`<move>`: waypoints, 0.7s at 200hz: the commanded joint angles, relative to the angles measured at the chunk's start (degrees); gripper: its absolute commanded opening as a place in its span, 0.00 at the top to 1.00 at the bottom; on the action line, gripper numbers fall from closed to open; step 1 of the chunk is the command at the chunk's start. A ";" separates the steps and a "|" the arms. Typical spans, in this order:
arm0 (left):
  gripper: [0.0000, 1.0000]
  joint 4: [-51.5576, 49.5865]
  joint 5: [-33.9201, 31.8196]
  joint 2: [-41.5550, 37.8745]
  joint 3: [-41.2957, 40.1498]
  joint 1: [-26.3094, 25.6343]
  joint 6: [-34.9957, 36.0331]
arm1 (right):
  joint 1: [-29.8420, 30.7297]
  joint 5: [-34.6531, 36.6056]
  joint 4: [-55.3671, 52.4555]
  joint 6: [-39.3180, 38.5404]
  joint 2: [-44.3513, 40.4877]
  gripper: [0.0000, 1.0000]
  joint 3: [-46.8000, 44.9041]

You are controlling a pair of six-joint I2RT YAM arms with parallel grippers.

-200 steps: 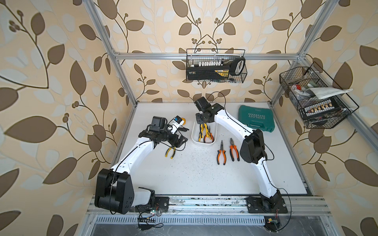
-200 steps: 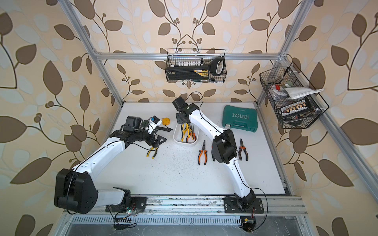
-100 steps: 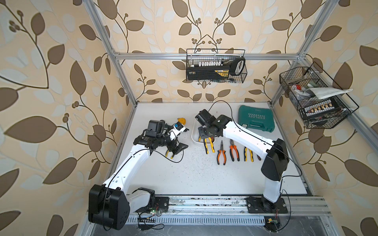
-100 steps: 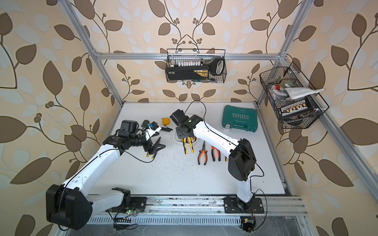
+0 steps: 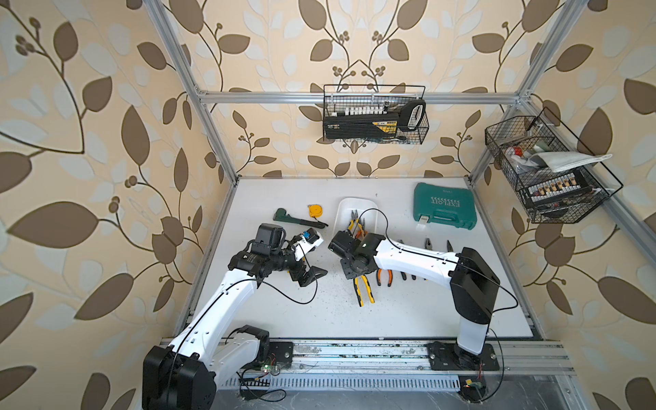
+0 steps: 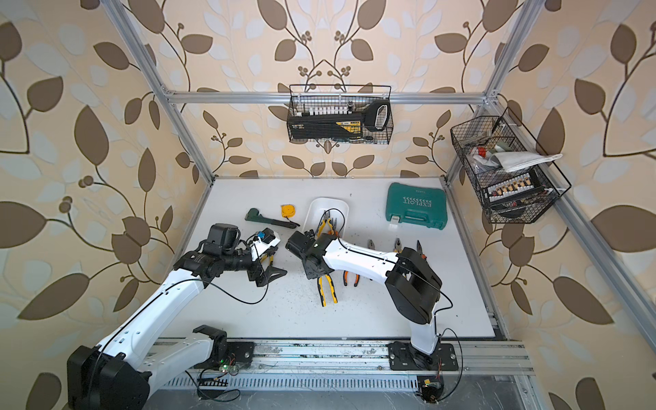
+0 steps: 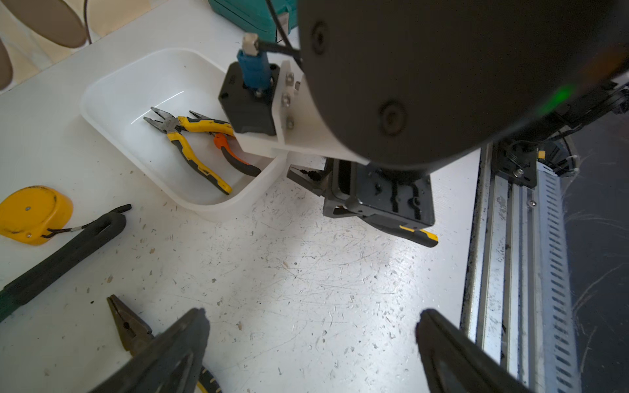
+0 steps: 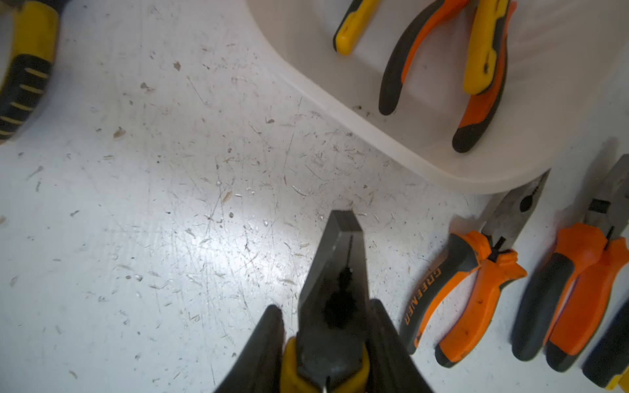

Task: Take the pliers out of the storage box
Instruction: Place the pliers at the center of the board.

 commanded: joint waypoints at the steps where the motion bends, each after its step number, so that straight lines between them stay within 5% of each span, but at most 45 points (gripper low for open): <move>1: 0.01 0.78 0.72 -1.33 -0.36 -0.63 -1.73 | -0.17 2.02 2.23 2.32 2.17 0.81 -1.06; 56: 0.01 1.53 0.47 -0.44 -0.39 -1.07 -2.20 | -0.53 2.34 6.34 1.11 7.15 0.78 -2.65; 103: 0.01 0.42 -1.48 -0.28 -0.26 -1.07 -1.80 | -0.96 1.00 9.12 0.11 6.60 0.46 -5.05; 140: 0.01 2.31 -7.20 1.79 1.65 -1.07 -6.14 | -0.97 1.22 10.99 -1.84 0.76 0.31 -7.96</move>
